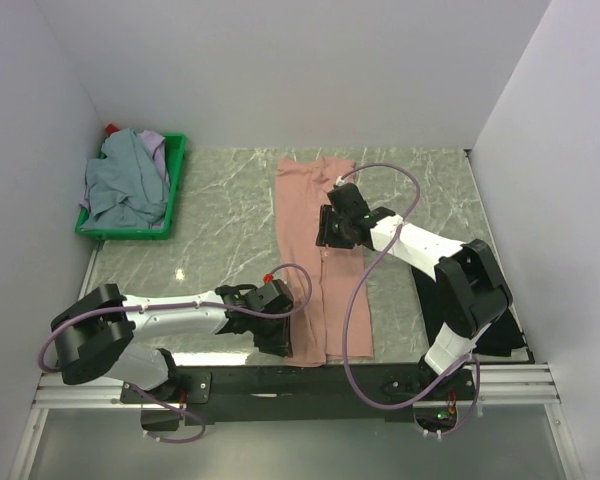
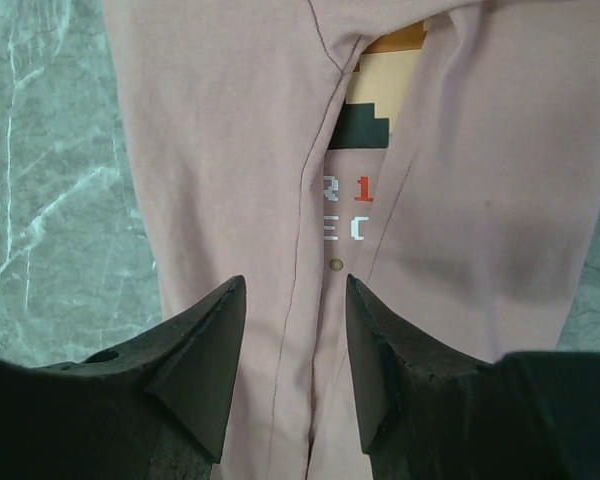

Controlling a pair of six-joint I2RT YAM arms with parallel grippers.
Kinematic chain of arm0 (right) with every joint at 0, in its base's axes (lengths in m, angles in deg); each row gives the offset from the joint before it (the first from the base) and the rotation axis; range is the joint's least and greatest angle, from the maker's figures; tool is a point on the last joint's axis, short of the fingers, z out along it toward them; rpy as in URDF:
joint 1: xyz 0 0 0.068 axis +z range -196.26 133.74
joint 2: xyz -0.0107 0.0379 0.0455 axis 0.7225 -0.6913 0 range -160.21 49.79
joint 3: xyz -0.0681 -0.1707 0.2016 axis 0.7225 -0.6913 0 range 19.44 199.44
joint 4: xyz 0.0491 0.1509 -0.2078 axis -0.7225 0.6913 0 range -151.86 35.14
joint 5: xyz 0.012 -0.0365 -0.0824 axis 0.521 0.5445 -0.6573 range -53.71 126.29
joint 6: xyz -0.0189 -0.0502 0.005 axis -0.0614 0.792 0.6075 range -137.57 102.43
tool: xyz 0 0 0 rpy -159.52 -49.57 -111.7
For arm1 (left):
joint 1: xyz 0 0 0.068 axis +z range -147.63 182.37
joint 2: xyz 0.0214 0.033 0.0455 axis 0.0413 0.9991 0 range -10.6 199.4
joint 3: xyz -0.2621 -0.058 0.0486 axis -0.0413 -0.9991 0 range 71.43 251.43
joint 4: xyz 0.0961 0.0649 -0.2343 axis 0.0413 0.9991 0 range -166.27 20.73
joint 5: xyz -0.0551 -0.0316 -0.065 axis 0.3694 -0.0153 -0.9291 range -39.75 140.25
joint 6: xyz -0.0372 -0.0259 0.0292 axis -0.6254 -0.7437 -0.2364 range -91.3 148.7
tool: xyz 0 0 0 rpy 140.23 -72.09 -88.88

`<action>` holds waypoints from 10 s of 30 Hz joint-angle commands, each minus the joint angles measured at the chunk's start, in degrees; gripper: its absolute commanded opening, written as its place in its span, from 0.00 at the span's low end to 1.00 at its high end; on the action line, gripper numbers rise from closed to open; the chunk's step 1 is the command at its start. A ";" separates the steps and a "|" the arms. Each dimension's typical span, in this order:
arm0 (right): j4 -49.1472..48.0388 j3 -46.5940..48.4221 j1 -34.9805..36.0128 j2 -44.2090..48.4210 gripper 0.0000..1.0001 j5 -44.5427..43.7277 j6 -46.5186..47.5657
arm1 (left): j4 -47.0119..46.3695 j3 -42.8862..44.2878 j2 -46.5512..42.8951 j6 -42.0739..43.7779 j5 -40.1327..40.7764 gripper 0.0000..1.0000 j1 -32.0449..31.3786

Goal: Fold and stack the t-shirts
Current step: Fold the tshirt

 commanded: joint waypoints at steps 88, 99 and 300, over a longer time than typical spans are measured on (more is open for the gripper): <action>3.74 16.34 -3.03 -15.32 0.07 -5.86 0.11 | -5.80 -12.59 -12.71 -10.71 2.25 0.01 -4.89; 5.14 27.39 -2.85 -16.96 0.46 -4.63 3.80 | -6.41 -13.12 -13.67 -11.32 3.39 0.01 -4.89; 12.36 -30.78 18.87 45.16 0.49 -12.28 -18.27 | -3.52 71.15 58.82 23.75 -9.88 0.26 44.85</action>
